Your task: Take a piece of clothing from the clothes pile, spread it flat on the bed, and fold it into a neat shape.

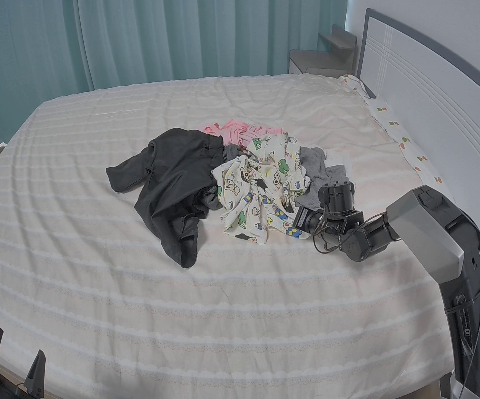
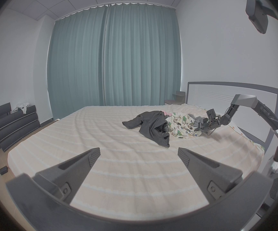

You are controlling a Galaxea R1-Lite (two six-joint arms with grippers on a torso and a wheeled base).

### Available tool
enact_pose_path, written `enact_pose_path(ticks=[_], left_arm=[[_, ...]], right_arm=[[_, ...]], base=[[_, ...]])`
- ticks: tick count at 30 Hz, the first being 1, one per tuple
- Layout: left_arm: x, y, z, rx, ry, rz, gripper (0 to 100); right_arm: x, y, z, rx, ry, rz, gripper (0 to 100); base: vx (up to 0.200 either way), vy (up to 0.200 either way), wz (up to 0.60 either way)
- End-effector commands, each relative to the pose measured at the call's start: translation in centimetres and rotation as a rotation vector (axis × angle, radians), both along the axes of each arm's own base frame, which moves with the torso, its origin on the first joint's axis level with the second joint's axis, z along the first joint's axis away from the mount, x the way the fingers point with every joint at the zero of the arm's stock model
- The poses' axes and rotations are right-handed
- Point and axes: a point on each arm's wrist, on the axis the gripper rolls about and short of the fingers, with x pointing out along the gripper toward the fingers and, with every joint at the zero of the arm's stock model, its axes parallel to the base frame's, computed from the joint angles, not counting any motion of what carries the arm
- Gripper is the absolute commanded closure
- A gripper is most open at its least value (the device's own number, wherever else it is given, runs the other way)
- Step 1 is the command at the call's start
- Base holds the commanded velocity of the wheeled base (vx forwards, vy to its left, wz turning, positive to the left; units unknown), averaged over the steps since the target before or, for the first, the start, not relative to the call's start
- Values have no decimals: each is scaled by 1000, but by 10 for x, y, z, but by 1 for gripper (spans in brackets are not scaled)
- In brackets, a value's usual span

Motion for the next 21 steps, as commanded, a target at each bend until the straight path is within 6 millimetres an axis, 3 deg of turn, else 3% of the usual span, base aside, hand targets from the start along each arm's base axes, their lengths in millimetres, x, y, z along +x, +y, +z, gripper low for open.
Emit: enact_pose_path(ticks=[1,9,18,19,21], left_arm=[[0,0,-4,0,-5,0,0],[0,0,-4,0,-5,0,0],[0,0,-4,0,-5,0,0],[0,0,-4,0,-5,0,0],[0,0,-4,0,-5,0,0]], right_arm=[[-10,-2,16,21,-4,-11,100],[-49,-7,45,126,70,-5,100],[-125,-17,80,209,169,105,100],[-125,-17,80,209,169,105,100],[-151,-22,92,227,159,149,100]], base=[[0,0,0],[0,0,0],[0,0,0],[0,0,0],[0,0,0]])
